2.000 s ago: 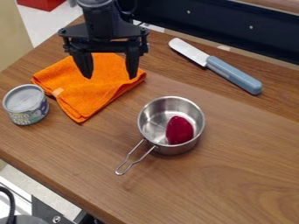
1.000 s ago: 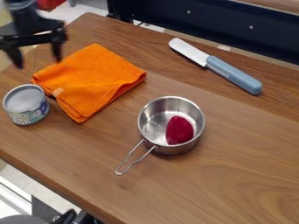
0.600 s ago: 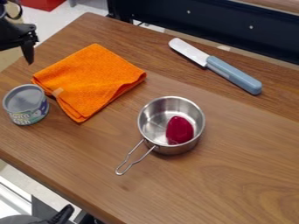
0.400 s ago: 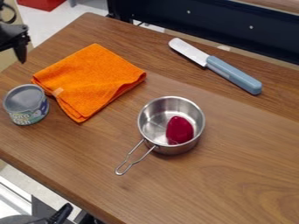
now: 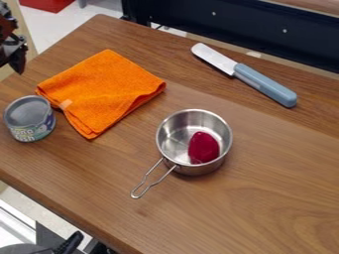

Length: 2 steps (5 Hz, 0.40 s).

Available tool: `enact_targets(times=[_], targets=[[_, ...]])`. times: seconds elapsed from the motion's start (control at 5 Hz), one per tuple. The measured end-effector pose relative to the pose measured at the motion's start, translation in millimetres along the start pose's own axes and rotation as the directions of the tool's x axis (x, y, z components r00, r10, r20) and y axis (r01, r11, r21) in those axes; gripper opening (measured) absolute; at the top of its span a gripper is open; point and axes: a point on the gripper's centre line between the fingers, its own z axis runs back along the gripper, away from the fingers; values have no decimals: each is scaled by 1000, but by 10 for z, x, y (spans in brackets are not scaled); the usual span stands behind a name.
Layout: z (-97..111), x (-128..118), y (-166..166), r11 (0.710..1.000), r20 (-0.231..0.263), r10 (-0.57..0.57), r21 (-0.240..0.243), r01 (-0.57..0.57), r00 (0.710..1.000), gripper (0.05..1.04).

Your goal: Push the can below the metal pot

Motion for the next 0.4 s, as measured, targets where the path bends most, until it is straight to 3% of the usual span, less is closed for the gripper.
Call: enact_targets(times=[0.2, 0.4], targets=[[-157, -47, 10, 994, 37, 104, 12, -105, 994, 995], [-164, -61, 14, 994, 14, 106, 34, -107, 994, 995]])
